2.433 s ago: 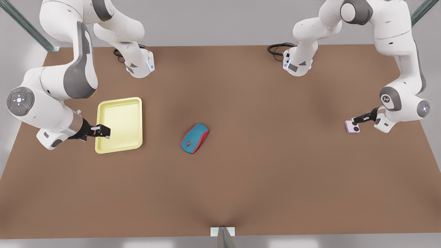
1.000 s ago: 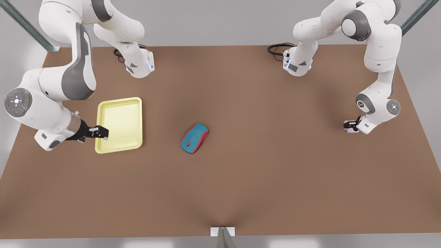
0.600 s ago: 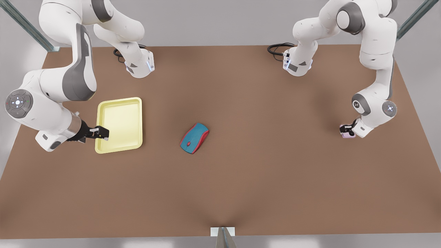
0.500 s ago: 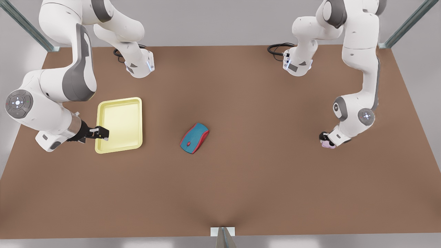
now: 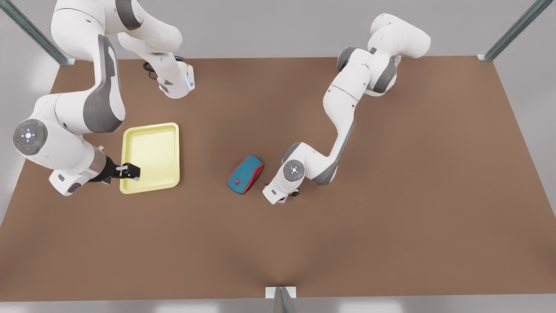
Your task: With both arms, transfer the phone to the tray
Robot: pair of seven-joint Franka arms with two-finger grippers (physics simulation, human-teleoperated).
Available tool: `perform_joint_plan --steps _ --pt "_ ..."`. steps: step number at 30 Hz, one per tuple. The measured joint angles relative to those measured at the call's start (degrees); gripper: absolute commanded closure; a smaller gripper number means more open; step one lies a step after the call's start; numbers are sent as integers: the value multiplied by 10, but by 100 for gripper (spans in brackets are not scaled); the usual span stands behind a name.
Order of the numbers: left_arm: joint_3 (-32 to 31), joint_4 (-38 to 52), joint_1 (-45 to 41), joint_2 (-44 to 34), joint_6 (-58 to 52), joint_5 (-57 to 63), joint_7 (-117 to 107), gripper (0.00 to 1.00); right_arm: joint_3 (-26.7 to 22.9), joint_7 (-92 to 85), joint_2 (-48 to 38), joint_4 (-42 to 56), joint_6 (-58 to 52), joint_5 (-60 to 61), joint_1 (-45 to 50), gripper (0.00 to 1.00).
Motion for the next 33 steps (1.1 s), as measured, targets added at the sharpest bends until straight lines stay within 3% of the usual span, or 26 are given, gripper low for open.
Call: perform_joint_plan --steps 1,2,8,14,17,19,21,25,33 --pt "-5 3 0 3 6 -3 -23 18 0 0 0 0 1 0 0 0" --pt "-10 5 0 6 13 -5 -44 1 0 0 0 0 1 0 -1 0" --pt "-16 4 55 -15 25 -13 -144 0 0 0 -1 0 2 0 -1 0" --pt "-5 -16 271 -282 -280 78 -89 0 0 0 0 0 3 0 4 0" --pt "-6 -210 306 -425 -340 112 -37 0 1 1 1 -3 6 0 5 0" --pt "1 -280 306 -474 -363 124 -5 0 3 5 14 -2 14 -1 32 0" --pt "10 -291 311 -484 -400 130 24 0 3 22 41 1 31 -4 95 0" --pt "3 -228 302 -475 -466 100 70 0 4 78 120 6 92 -18 217 0" --pt "3 -224 302 -469 -518 51 139 0 0 194 259 51 239 -25 274 0"
